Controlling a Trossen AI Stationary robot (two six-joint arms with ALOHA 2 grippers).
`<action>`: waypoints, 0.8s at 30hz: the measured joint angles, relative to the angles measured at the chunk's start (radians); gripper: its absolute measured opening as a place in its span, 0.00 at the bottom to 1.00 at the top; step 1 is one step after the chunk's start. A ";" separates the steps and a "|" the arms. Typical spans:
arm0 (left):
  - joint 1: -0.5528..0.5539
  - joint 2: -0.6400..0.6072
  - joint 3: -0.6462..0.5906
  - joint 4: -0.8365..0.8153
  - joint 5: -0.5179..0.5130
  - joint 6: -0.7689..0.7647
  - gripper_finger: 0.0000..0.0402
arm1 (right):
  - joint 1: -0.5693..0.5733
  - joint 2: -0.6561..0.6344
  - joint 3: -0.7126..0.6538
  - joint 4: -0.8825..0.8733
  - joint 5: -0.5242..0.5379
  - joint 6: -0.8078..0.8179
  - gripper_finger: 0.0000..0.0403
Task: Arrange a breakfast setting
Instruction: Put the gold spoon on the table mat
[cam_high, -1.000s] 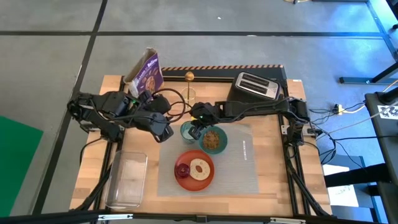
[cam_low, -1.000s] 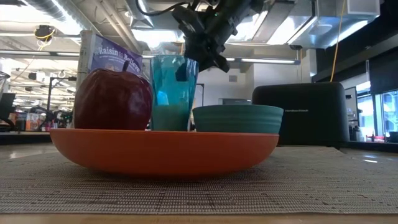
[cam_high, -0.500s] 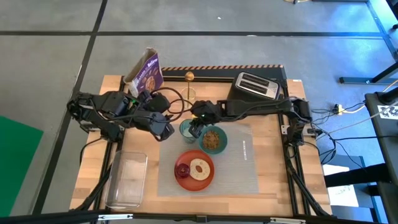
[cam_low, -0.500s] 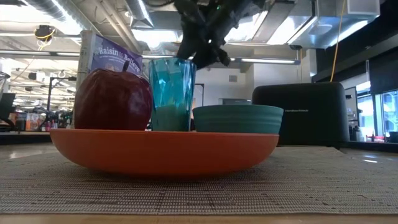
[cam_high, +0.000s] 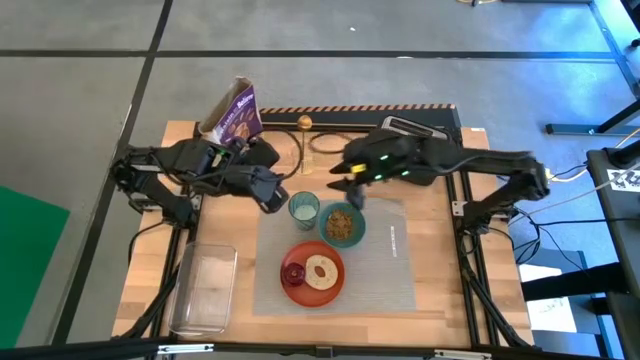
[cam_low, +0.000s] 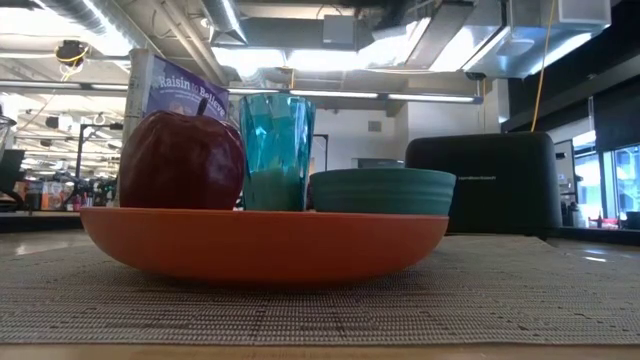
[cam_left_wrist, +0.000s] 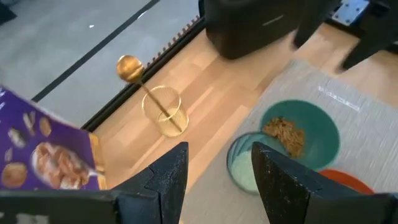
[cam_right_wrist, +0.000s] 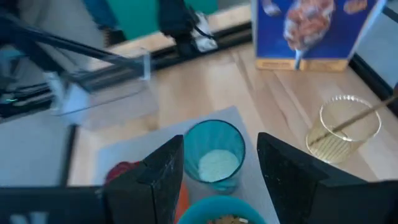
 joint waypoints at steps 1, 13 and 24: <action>0.011 0.000 -0.009 0.028 0.002 0.018 0.43 | -0.008 -0.028 0.000 -0.015 -0.026 -0.018 0.48; 0.179 0.001 -0.299 0.574 0.131 0.229 0.43 | -0.221 -0.335 -0.212 -0.081 -0.303 -0.091 0.48; 0.499 0.000 -0.509 0.898 0.445 0.477 0.43 | -0.274 -0.617 -0.656 0.262 -0.295 0.191 0.48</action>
